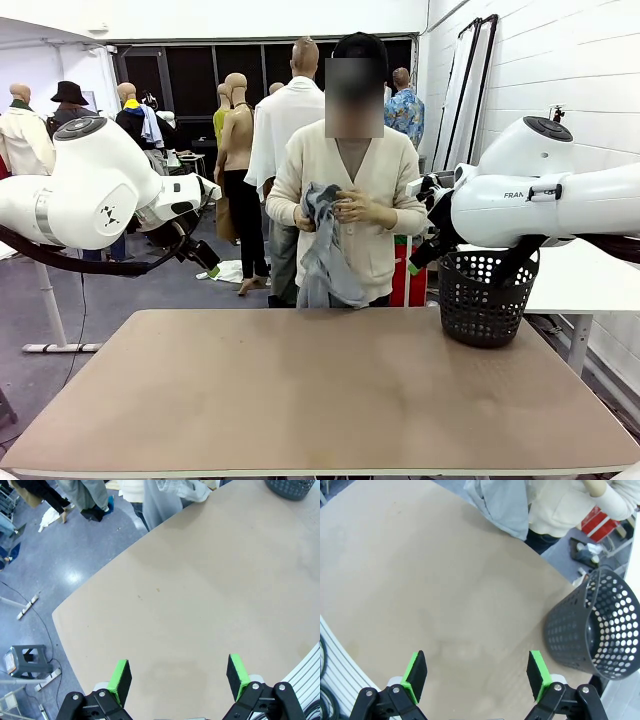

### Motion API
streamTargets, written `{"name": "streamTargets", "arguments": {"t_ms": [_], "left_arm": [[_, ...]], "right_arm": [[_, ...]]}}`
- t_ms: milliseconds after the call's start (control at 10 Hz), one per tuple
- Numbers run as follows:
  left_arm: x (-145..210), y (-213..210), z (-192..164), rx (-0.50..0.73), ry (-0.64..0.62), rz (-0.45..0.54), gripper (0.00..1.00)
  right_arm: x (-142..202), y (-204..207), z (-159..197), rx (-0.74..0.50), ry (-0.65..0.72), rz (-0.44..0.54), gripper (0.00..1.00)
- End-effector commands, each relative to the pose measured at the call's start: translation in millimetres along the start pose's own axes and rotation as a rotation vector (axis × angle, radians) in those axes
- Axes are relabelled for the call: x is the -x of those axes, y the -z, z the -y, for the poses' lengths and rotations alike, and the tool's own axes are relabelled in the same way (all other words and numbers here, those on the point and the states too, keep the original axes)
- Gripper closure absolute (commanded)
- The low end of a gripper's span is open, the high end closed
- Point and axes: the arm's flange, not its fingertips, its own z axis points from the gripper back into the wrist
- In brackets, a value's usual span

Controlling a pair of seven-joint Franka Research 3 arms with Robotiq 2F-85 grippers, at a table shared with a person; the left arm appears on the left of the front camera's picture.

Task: Fold the training pants.
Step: Grab both ends of the Training pants handed by a person.

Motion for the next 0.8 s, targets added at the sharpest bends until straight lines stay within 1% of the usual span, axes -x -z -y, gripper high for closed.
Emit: {"name": "streamTargets", "arguments": {"t_ms": [0, 700], "left_arm": [[0.9, 0.3, -0.9, 0.007, 0.004, -0.003, 0.0], [0.9, 0.3, -0.9, 0.007, 0.004, -0.003, 0.0]], "right_arm": [[0.2, 0.2, 0.1, 0.0, 0.001, 0.0, 0.0], [0.2, 0.2, 0.1, 0.0, 0.001, 0.0, 0.0]]}}
